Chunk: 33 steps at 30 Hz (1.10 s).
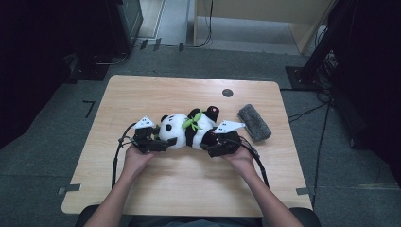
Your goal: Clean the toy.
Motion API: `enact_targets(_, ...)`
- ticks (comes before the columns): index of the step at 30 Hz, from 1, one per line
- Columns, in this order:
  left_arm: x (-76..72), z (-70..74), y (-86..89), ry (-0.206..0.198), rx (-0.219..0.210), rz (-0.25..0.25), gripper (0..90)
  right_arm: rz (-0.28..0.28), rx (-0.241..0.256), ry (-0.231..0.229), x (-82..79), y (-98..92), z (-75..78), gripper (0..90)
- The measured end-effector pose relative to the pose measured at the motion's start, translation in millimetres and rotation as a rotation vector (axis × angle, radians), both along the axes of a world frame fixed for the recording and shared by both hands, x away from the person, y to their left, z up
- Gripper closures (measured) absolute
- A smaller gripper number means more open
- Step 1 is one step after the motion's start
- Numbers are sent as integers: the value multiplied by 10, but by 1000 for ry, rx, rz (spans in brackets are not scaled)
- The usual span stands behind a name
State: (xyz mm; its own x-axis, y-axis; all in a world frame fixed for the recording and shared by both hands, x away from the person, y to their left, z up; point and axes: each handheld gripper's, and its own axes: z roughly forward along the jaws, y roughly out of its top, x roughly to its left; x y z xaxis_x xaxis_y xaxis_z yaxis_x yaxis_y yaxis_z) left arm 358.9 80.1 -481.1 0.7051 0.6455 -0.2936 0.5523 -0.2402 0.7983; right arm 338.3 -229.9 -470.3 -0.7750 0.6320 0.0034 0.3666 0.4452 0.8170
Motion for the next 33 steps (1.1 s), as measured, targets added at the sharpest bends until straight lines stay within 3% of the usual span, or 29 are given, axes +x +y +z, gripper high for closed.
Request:
enact_targets(3,8,8,-9,-5,15,-4,133,-18,-31,-25,6,8,24,346)
enact_targets(7,22,31,9,-15,10,-2,123,-47,5,10,26,-35,79,522)
enact_targets(13,-52,137,53,-84,5,-28,39,-76,102,130,70,-181,270,556)
enact_targets(20,-155,81,46,-99,14,-88,24,-104,142,125,-16,-313,492,560)
enact_targets(25,-216,44,-22,-129,8,-117,9,-89,189,118,-75,-338,618,564)
enact_targets(28,-240,52,-94,-170,27,-120,0,-69,206,124,-109,-294,657,566)
enact_targets(30,-269,51,-131,-195,61,-122,62,-64,192,123,-125,-265,664,567)
enact_targets(33,-263,53,-128,-179,67,-122,288,-58,181,124,-133,-257,649,564)
